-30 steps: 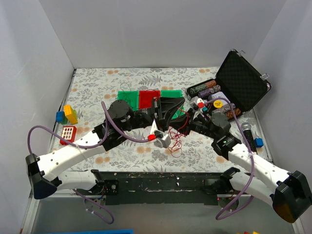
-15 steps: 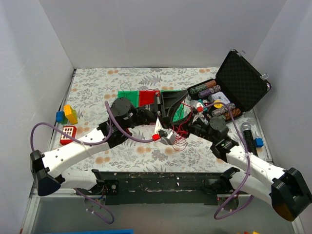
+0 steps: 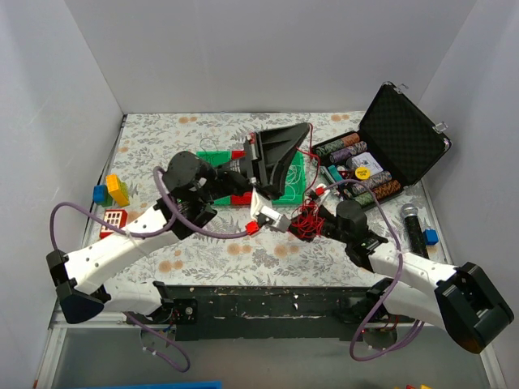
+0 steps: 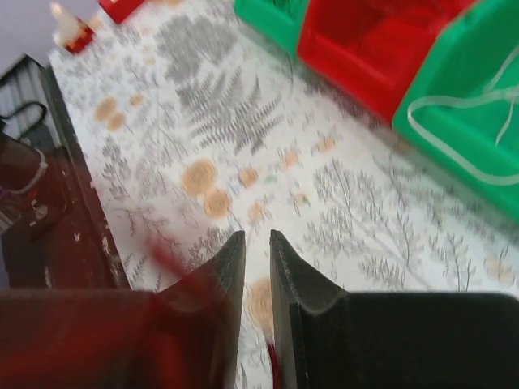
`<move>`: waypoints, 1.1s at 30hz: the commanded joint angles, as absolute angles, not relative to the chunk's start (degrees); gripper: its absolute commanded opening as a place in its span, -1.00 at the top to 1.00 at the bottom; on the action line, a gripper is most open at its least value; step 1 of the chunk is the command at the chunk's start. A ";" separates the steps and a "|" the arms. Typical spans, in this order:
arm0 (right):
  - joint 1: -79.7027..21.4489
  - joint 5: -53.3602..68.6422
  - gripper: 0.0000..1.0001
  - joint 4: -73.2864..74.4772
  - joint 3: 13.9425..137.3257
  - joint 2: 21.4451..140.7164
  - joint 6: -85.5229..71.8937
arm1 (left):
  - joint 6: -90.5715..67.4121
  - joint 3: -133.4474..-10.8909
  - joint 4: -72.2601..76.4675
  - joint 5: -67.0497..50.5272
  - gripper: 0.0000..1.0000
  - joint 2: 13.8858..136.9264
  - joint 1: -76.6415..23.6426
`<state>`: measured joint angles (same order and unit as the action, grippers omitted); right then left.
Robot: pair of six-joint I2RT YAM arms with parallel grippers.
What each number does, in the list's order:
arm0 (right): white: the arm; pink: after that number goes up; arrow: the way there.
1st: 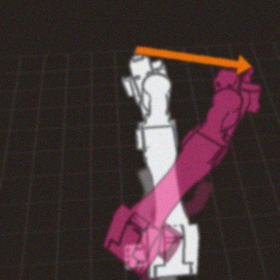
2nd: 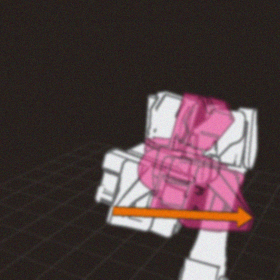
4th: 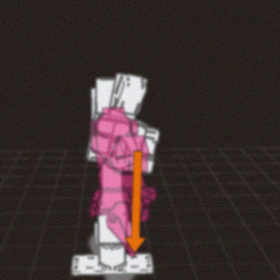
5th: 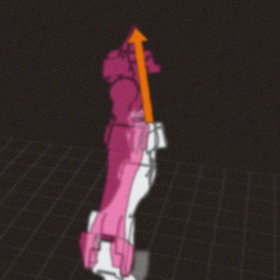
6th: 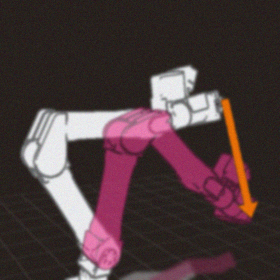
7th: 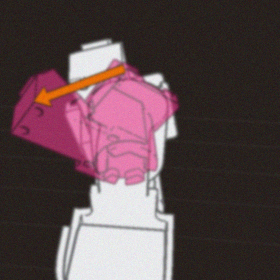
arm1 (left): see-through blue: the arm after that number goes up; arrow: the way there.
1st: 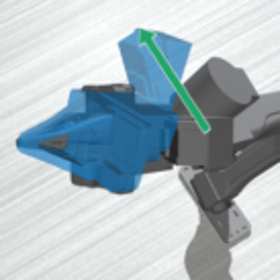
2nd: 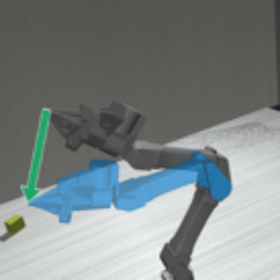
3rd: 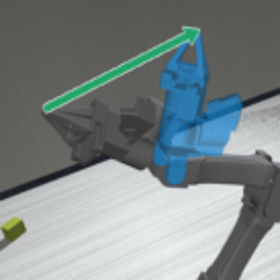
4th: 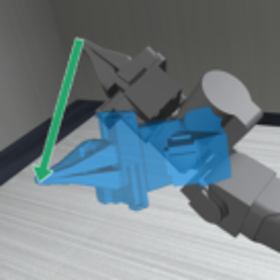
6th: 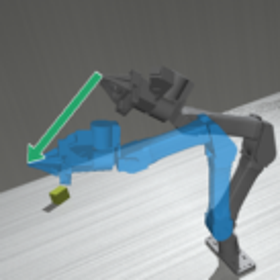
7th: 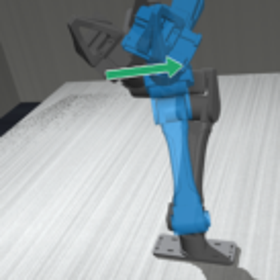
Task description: Untangle the cables
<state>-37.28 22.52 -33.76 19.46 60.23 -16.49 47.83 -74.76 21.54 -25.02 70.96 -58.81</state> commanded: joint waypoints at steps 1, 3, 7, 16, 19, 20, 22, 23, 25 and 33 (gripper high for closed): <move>-37.62 20.04 0.47 -27.25 17.93 61.96 -15.82 | 51.24 -80.24 29.54 -24.70 1.00 68.29 -59.24; -37.62 19.43 0.48 -27.07 17.84 62.05 -15.73 | 51.24 -80.33 28.92 -24.43 1.00 68.20 -59.24; -37.62 18.64 0.51 -26.90 17.84 61.18 -16.00 | 50.80 -79.20 28.13 -23.82 1.00 67.50 -59.24; -37.53 8.80 0.12 -17.15 27.41 46.51 -12.31 | 47.29 -75.33 23.91 -16.63 1.00 66.53 -59.15; -37.53 6.86 -0.06 -13.46 32.15 42.46 -10.20 | 44.31 -72.61 22.86 -13.37 1.00 65.75 -59.15; -37.53 6.07 -0.07 -12.32 33.82 41.15 -9.76 | 43.95 -71.64 22.59 -12.84 1.00 65.22 -59.06; -37.53 4.66 -0.10 -10.64 35.59 38.07 -9.23 | 43.60 -68.66 22.94 -11.78 1.00 64.34 -59.06; -37.53 4.22 -0.11 -10.20 36.20 36.66 -9.05 | 43.85 -67.16 22.42 -11.34 1.00 63.90 -58.98; -37.53 3.52 -0.13 -9.23 37.44 34.81 -8.62 | 44.30 -64.96 22.06 -10.11 1.00 63.37 -59.06; -37.53 1.84 -0.15 -6.15 41.57 32.96 -6.24 | 43.07 -61.09 20.22 -7.82 1.00 62.40 -59.06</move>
<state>-37.28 3.09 -8.16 38.17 33.23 -8.45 43.88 -61.93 21.10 -10.35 65.43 -59.00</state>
